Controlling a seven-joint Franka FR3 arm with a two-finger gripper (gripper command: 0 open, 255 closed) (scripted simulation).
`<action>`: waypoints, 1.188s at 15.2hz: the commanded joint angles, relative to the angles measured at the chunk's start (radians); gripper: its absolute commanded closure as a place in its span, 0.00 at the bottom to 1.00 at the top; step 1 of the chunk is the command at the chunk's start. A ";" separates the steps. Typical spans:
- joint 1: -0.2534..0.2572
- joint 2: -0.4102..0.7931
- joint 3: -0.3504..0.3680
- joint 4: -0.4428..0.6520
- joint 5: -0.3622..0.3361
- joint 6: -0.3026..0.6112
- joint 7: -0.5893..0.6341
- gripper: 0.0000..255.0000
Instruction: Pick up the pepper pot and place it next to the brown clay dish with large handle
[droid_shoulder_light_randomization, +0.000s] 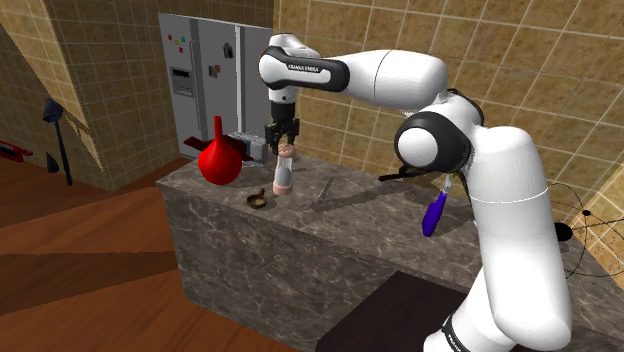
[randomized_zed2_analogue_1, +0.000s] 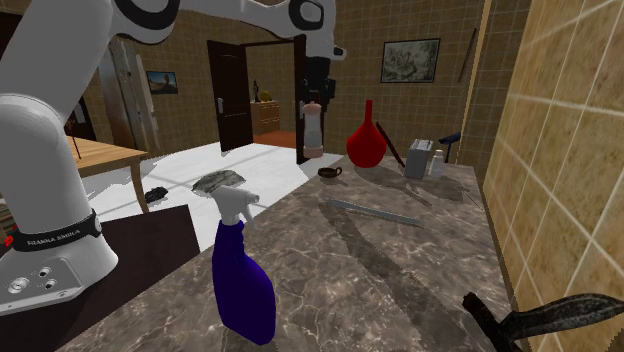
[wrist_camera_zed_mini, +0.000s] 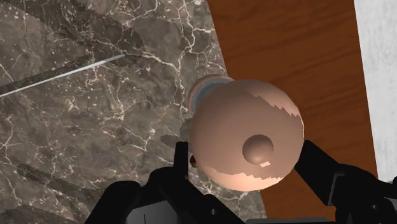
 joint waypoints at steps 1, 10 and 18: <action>0.014 0.014 0.006 0.015 0.001 0.000 0.021 1.00; 0.024 0.005 0.006 -0.123 0.001 0.127 0.017 1.00; 0.028 0.017 0.009 -0.211 0.004 0.227 0.014 1.00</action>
